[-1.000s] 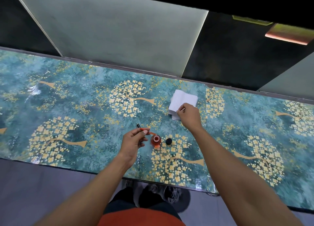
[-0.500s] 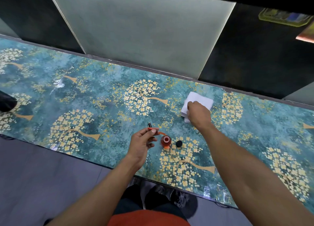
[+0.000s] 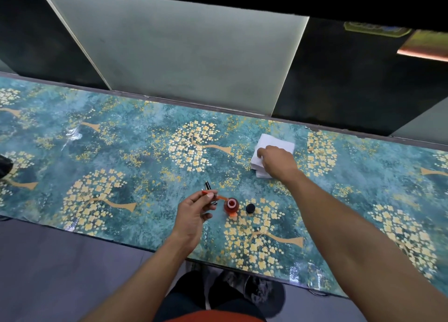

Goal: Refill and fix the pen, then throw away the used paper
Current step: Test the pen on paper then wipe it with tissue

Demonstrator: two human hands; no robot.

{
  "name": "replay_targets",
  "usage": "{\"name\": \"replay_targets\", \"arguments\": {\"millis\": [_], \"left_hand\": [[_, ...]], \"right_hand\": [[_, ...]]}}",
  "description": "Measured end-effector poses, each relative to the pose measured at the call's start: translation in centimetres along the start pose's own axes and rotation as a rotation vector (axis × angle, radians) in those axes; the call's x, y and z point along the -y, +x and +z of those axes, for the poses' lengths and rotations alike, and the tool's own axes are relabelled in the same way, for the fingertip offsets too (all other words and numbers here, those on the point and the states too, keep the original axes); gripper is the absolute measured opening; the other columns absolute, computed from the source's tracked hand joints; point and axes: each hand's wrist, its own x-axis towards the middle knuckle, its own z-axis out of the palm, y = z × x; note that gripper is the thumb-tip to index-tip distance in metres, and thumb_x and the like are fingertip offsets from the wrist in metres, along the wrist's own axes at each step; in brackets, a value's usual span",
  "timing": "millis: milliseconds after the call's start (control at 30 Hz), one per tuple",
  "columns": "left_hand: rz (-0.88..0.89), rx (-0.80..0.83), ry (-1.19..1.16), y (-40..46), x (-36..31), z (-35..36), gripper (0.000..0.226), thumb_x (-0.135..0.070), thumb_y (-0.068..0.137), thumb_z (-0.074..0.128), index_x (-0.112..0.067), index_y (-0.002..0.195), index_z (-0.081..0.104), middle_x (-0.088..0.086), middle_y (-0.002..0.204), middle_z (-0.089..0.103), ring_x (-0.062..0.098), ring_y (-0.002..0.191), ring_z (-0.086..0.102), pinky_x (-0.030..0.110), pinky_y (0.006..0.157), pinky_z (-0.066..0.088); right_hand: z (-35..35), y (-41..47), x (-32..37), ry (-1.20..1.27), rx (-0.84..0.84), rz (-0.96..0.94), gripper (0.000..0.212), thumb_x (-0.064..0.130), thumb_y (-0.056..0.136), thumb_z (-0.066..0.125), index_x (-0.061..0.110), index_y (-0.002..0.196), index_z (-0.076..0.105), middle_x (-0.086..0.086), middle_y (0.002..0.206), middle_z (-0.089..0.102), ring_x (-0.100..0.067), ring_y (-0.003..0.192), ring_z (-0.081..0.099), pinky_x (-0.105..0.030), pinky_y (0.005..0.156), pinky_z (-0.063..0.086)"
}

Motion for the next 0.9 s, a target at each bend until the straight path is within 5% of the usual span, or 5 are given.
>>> {"name": "replay_targets", "arguments": {"millis": [200, 533, 667, 800, 900], "left_hand": [[-0.007, -0.008, 0.005, 0.2, 0.1, 0.2, 0.012, -0.016, 0.092, 0.069, -0.016, 0.090, 0.081, 0.006, 0.089, 0.077, 0.015, 0.073, 0.064, 0.030, 0.068, 0.044], [-0.023, 0.000, 0.072, 0.8, 0.3, 0.7, 0.010, -0.022, 0.092, 0.072, -0.021, 0.084, 0.078, 0.004, 0.086, 0.077, 0.012, 0.071, 0.067, 0.030, 0.067, 0.049], [-0.036, -0.013, 0.066, 1.0, 0.4, 1.2, 0.005, -0.017, 0.092, 0.072, -0.016, 0.088, 0.075, 0.007, 0.087, 0.077, 0.013, 0.071, 0.067, 0.030, 0.067, 0.050], [-0.048, -0.002, 0.055, 1.2, 0.2, 1.7, 0.006, -0.012, 0.088, 0.076, -0.010, 0.093, 0.073, 0.010, 0.089, 0.076, 0.014, 0.070, 0.067, 0.030, 0.066, 0.051], [-0.040, 0.015, 0.053, 1.4, 0.0, 2.1, 0.007, -0.004, 0.087, 0.074, -0.008, 0.092, 0.073, 0.007, 0.086, 0.077, 0.014, 0.071, 0.069, 0.029, 0.064, 0.053]], "right_hand": [[0.0, 0.0, -0.2, 0.014, 0.043, -0.025, 0.049, 0.020, 0.097, 0.063, 0.026, 0.144, 0.048, -0.011, 0.127, 0.061, -0.036, 0.106, 0.064, -0.043, 0.074, 0.052], [-0.7, 0.2, -0.5, 0.013, 0.032, -0.008, 0.019, 0.025, 0.095, 0.058, 0.015, 0.112, 0.058, -0.011, 0.104, 0.067, -0.030, 0.081, 0.054, -0.035, 0.062, 0.043], [-1.2, -0.4, -0.8, 0.306, -0.099, 0.133, 0.010, 0.032, 0.089, 0.056, 0.023, 0.093, 0.058, -0.004, 0.090, 0.070, -0.027, 0.075, 0.058, -0.032, 0.059, 0.042], [-1.9, -2.9, -0.5, 0.590, -0.305, 0.302, 0.036, 0.060, 0.090, 0.062, 0.025, 0.080, 0.058, 0.010, 0.073, 0.063, -0.014, 0.067, 0.058, -0.032, 0.056, 0.043], [-2.1, -5.2, 0.2, 0.737, -0.398, 0.344, 0.026, 0.038, 0.090, 0.077, 0.023, 0.079, 0.058, 0.010, 0.072, 0.062, -0.010, 0.065, 0.059, -0.030, 0.055, 0.043]]}}
